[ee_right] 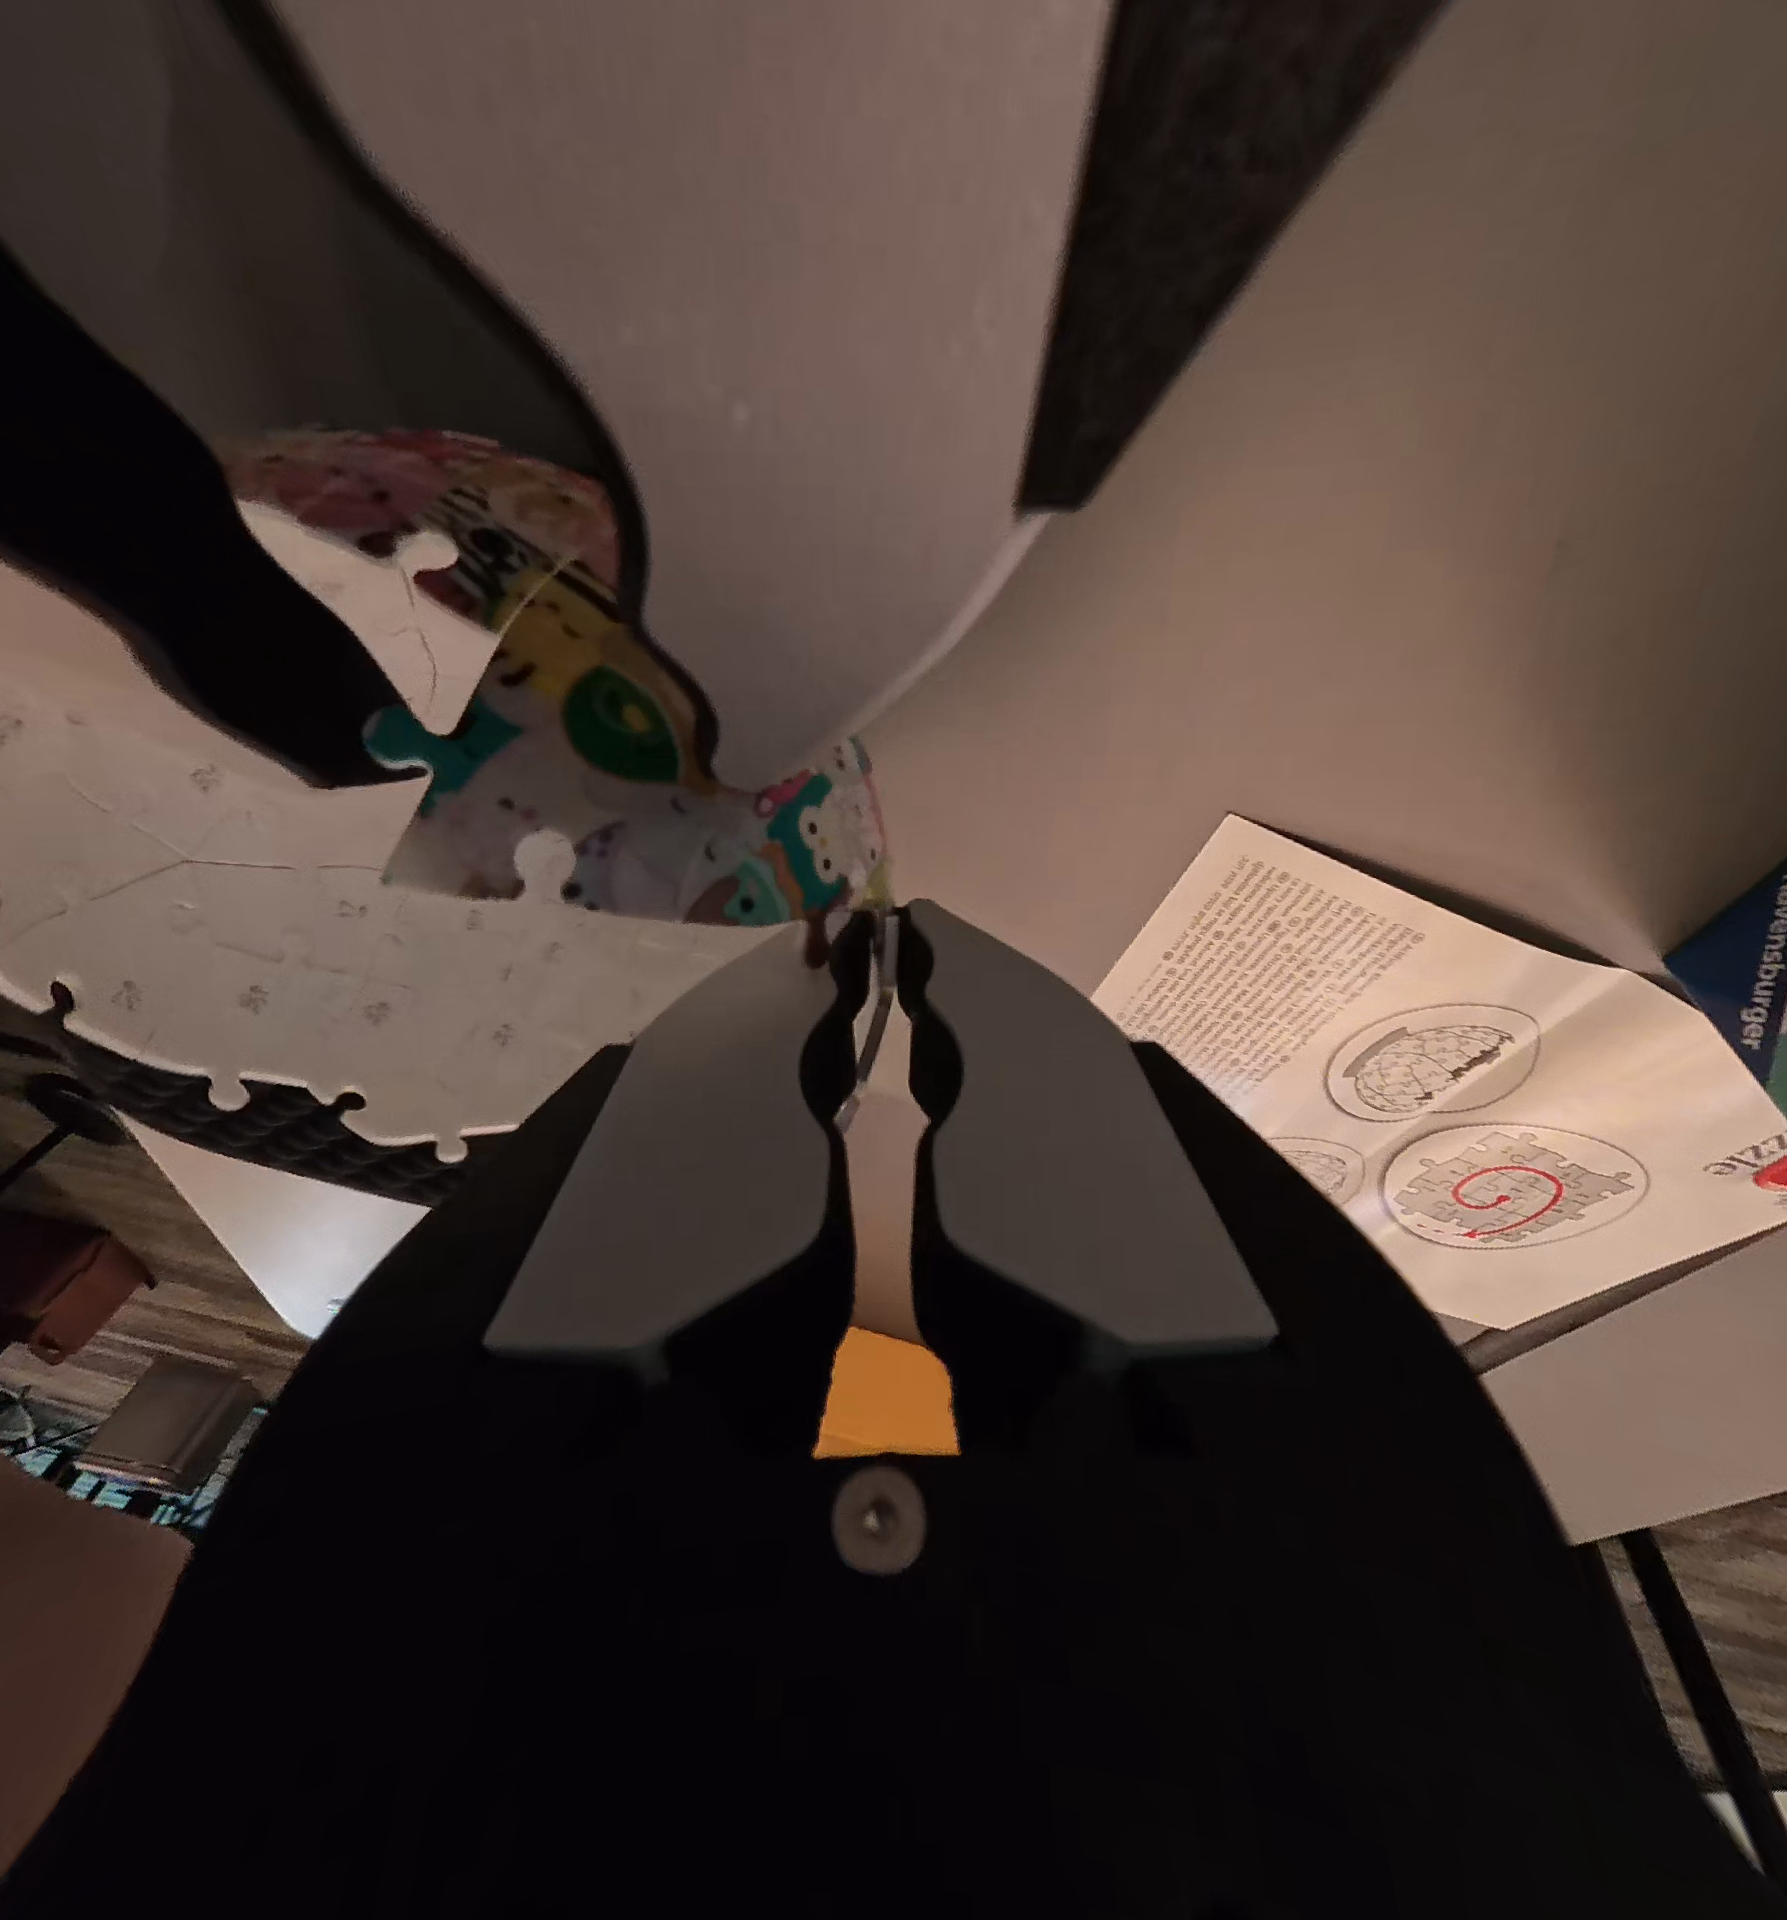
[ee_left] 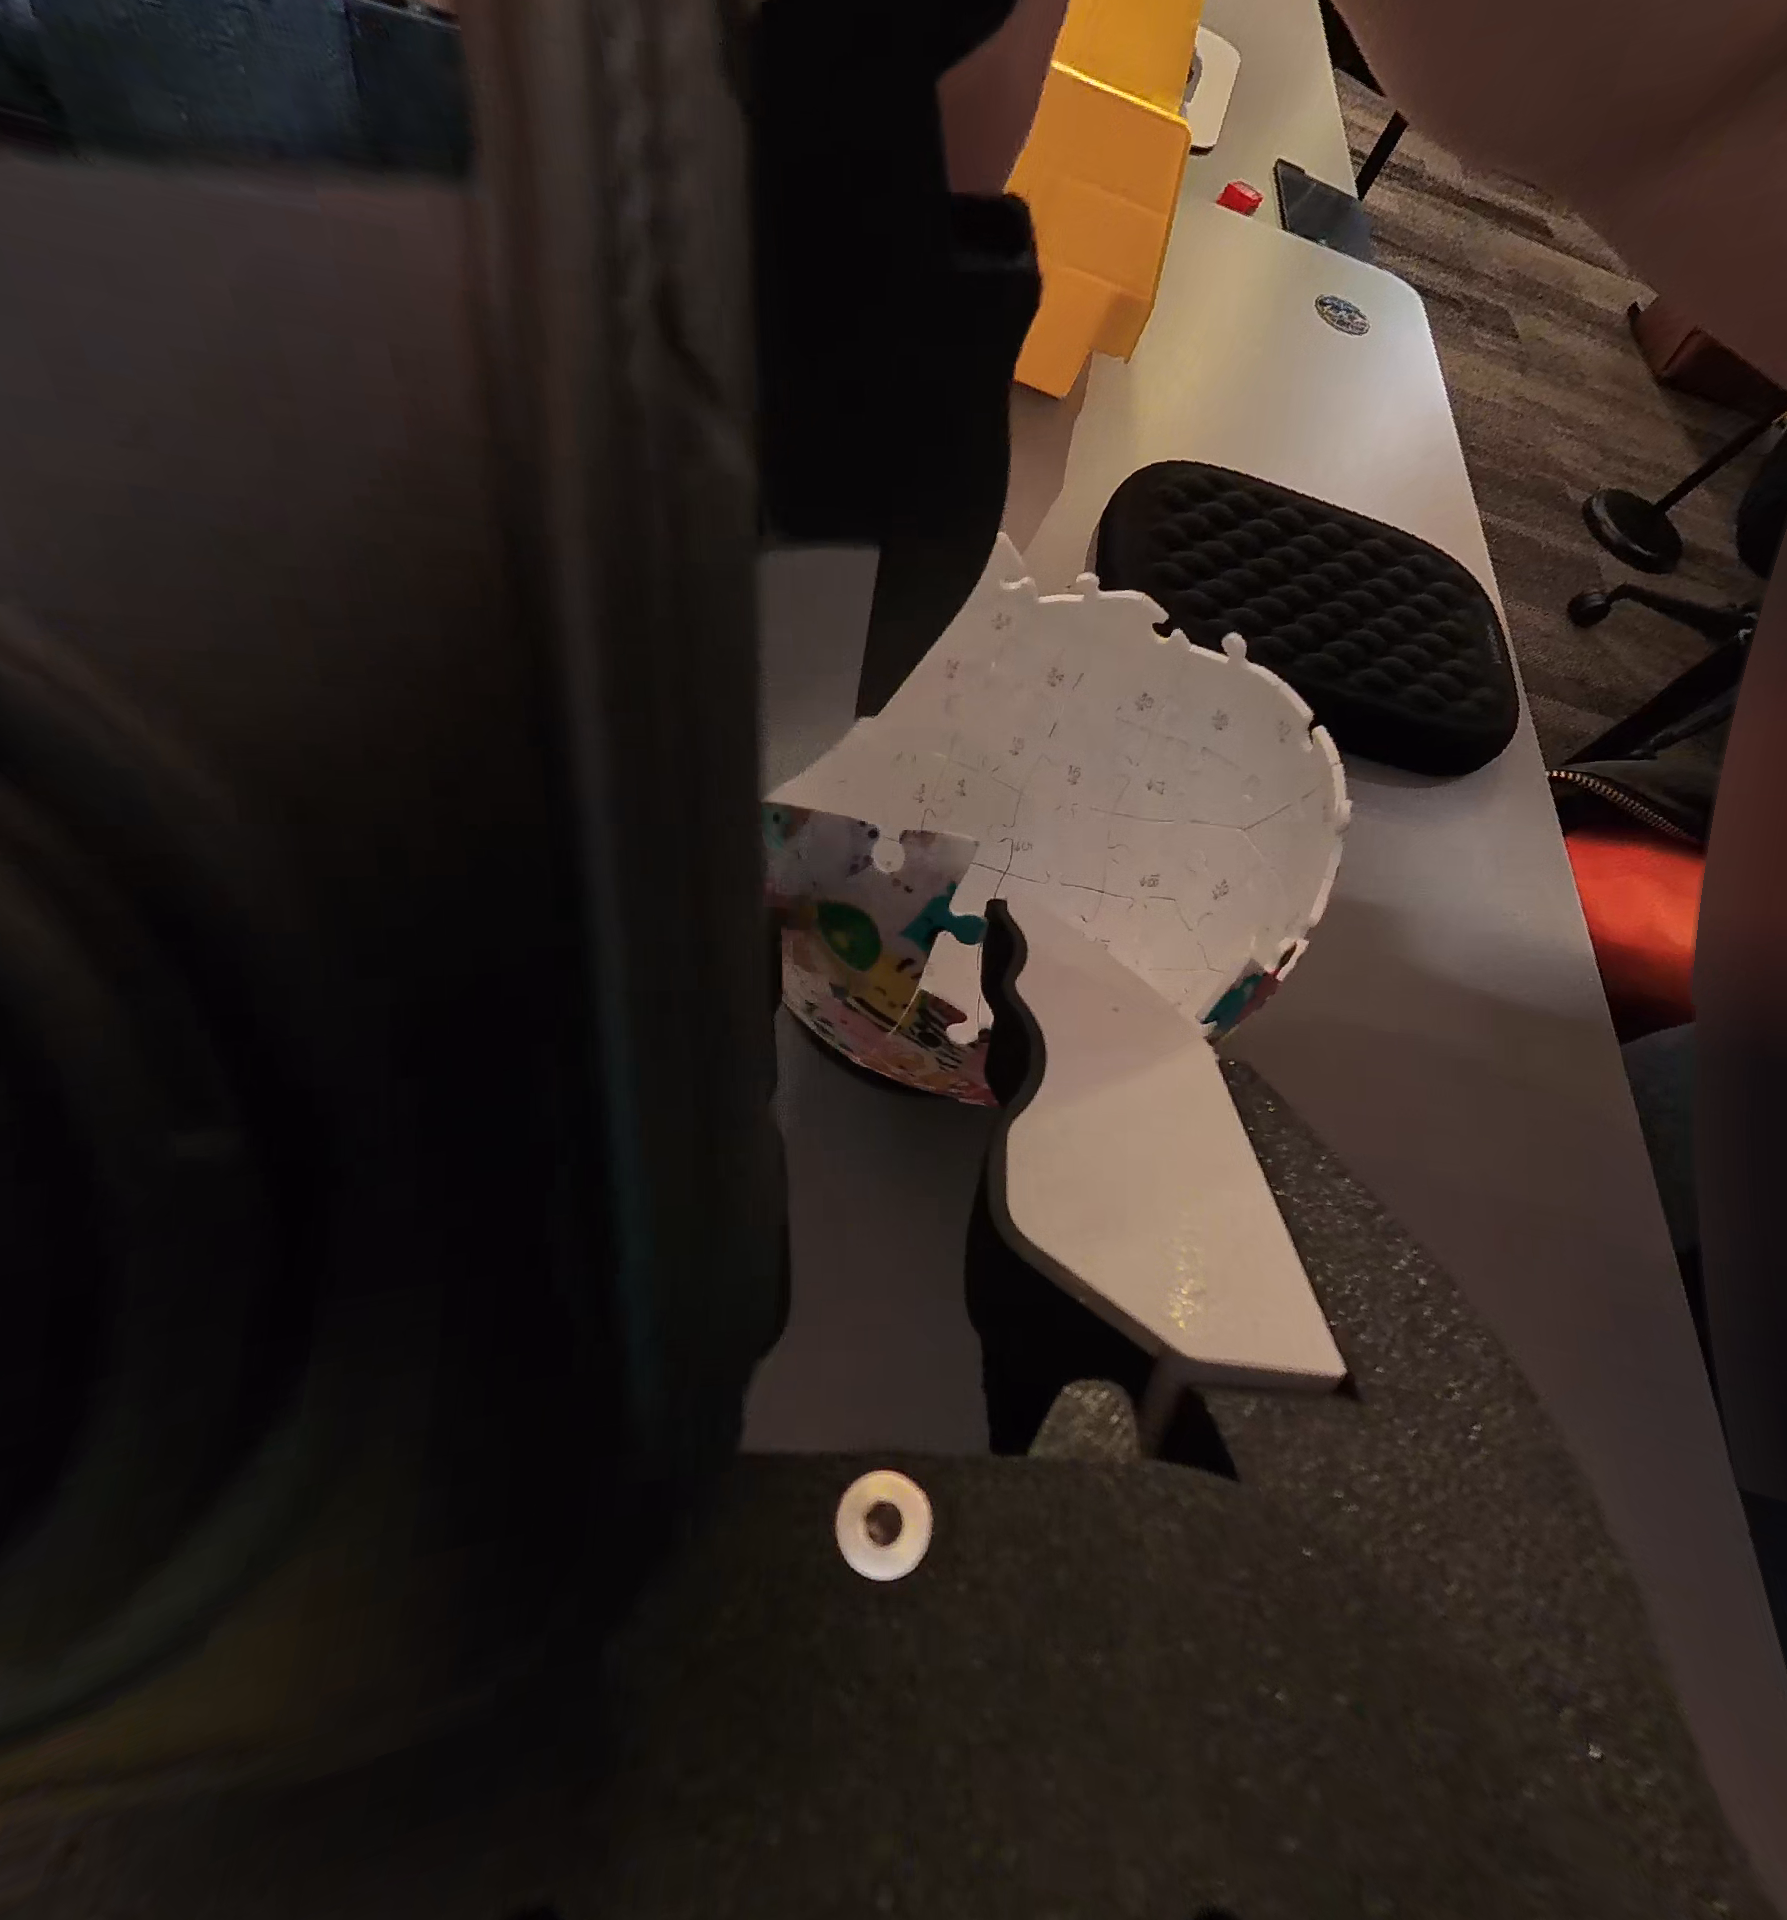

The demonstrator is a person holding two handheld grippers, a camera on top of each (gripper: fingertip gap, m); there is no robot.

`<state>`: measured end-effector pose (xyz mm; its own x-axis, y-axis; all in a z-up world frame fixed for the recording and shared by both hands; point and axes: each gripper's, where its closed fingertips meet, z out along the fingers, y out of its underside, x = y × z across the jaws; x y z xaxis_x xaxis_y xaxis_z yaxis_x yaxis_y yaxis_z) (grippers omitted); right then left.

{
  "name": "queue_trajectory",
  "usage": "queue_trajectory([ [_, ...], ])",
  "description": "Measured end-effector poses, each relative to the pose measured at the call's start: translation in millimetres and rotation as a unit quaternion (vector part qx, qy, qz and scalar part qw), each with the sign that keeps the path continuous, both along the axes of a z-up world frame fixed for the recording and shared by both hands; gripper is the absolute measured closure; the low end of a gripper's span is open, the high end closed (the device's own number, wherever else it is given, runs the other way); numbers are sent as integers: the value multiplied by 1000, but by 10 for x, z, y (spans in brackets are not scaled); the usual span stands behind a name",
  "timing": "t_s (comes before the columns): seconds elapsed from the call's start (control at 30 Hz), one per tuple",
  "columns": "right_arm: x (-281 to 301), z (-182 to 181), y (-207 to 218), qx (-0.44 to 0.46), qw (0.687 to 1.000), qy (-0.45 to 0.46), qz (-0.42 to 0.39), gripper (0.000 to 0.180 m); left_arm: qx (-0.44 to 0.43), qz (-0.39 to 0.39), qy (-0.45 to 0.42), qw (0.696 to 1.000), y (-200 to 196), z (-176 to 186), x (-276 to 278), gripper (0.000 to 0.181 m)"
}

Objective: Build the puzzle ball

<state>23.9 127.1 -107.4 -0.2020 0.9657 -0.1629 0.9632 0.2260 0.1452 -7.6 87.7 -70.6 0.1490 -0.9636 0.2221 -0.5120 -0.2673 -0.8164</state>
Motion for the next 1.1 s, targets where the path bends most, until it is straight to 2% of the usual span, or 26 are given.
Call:
queue_trajectory([
  [0.03,-1,-3,0,1,1000,-2,-4,174,1,0,1,1000,-1,-2,-1,144],
  [0.47,15,0,-34,6,1000,-13,-2,173,7,-8,8,1000,-39,-15,5,145],
  [0.77,31,221,45,22,1000,19,-7,163,13,-10,12,1000,-41,-8,-11,147],
  [1.1,48,164,29,5,1000,-5,-6,163,17,-9,14,1000,-34,-15,-4,147],
])
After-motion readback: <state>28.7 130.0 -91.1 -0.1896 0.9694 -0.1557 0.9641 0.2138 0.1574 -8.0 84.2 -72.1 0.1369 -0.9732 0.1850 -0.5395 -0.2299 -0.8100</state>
